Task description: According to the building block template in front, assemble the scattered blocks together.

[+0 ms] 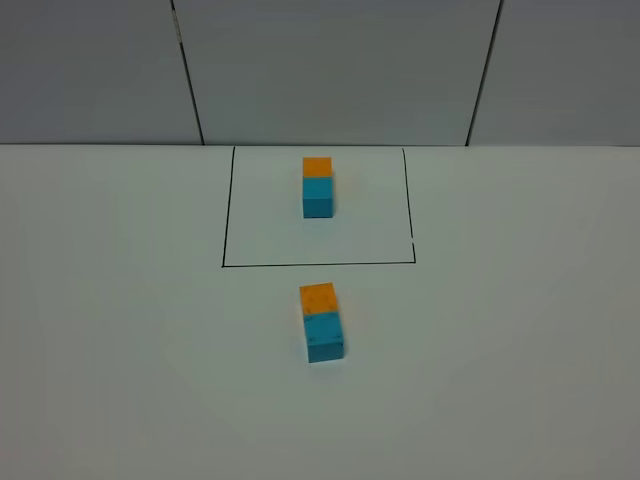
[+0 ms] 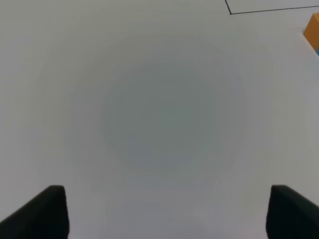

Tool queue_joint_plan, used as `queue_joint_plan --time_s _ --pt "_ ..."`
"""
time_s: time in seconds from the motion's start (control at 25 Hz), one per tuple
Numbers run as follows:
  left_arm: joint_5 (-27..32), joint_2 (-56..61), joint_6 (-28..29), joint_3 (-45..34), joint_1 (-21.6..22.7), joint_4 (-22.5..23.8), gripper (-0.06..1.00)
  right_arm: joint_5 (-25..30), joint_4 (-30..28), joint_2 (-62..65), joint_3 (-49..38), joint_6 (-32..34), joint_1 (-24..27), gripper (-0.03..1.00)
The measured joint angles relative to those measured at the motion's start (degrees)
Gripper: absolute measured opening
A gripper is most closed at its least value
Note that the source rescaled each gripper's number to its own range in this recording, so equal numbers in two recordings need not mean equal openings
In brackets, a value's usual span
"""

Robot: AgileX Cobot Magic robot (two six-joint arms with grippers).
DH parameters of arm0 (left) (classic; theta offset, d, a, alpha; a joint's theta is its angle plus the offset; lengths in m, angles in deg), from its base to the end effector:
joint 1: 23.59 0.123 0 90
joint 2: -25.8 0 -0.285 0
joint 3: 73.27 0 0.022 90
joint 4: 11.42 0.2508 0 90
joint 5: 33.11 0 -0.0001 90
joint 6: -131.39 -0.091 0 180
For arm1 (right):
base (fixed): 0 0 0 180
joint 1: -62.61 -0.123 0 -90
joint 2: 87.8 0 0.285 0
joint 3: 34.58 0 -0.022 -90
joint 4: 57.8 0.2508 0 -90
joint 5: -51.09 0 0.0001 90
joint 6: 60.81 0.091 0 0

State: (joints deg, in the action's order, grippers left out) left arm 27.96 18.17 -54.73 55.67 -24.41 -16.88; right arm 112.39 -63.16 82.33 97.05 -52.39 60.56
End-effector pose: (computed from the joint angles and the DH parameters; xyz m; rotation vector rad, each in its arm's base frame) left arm -0.0010 -0.0076 0.2650 0.1287 2.0829 -0.0589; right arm 0.0001 -0.0075 0.2779 0.1187 2.0792 -0.0016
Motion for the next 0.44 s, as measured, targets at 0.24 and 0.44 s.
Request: queue_joint_plan --time_s 0.24,0.44 --pt "0.0 0.0 0.0 0.0 0.0 0.0 0.8 0.0 0.0 0.0 0.0 0.0 0.0 0.47" --pt "0.0 0.0 0.0 0.0 0.0 0.0 0.8 0.0 0.0 0.0 0.0 0.0 0.0 0.47"
